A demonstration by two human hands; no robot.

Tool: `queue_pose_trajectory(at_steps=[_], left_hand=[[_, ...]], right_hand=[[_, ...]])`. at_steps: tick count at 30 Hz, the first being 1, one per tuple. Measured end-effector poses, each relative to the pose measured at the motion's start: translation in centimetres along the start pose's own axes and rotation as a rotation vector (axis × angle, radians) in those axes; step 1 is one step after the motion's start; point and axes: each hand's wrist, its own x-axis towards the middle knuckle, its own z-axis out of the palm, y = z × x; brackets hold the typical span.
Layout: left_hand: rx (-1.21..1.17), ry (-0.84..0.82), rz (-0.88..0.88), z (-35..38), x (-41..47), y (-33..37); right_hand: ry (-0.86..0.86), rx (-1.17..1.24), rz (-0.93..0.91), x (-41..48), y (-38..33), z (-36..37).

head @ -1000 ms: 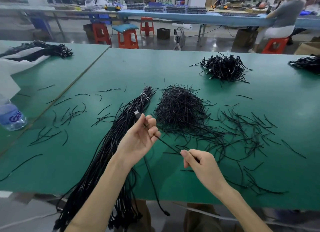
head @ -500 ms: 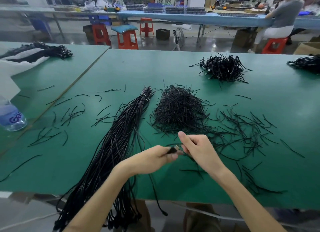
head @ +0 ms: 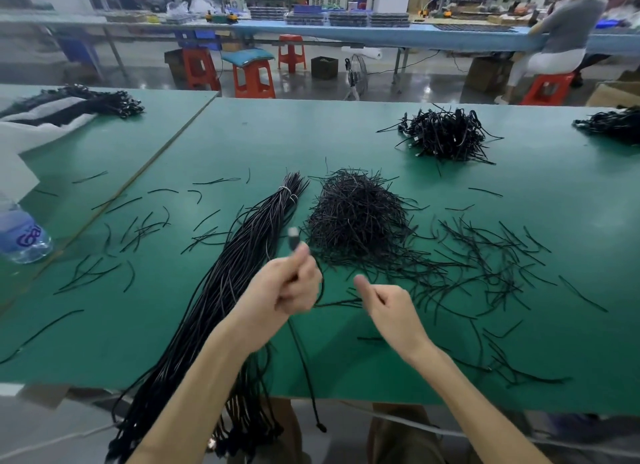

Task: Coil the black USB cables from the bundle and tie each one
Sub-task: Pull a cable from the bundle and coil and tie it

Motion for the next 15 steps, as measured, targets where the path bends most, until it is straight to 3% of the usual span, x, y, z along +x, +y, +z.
queue_pose_trajectory(at_steps=[3, 6, 9, 12, 15], left_hand=[[0.726, -0.162, -0.147, 0.1, -0.4, -1.1], [0.941, 0.040, -0.045, 1.3, 0.3, -3.2], [0.573, 0.237, 0.075, 2.1, 1.2, -4.6], [-0.057, 0.247, 0.068, 3.1, 2.0, -4.6], [-0.532, 0.296, 0.071, 3.2, 2.6, -3.0]], right_hand=[[0.108, -0.083, 0.007, 1.4, -0.3, -1.0], [0.149, -0.080, -0.066, 1.8, -2.1, -0.4], [0.105, 0.024, -0.110, 0.9, -3.6, 1.2], [0.089, 0.090, -0.124, -0.1, -3.8, 2.9], [0.068, 0.068, -0.119, -0.7, -2.5, 3.6]])
